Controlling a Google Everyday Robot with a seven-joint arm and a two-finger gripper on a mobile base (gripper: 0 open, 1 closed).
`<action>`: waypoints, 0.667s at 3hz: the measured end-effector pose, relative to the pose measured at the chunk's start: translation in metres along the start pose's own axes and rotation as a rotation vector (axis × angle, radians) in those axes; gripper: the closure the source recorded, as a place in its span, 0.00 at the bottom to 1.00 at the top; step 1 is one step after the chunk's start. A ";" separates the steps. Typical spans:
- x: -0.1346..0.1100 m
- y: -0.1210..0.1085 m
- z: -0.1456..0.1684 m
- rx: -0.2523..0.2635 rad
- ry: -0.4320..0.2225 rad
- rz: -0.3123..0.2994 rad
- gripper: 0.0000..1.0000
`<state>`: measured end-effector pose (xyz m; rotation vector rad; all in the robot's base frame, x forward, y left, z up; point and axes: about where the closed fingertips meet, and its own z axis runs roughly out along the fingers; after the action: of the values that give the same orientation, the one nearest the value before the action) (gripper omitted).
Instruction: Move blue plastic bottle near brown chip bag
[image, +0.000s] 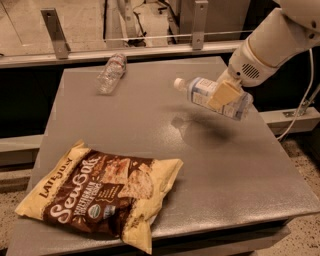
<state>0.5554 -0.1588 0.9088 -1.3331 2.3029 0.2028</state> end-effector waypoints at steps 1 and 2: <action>0.003 0.019 -0.003 -0.080 -0.047 -0.116 1.00; 0.015 0.042 -0.007 -0.154 -0.078 -0.218 1.00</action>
Offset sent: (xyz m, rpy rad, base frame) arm -0.0762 0.0034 -0.0116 0.0896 0.0117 0.4204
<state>0.5118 -0.1511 0.9034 -1.6105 2.0944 0.3591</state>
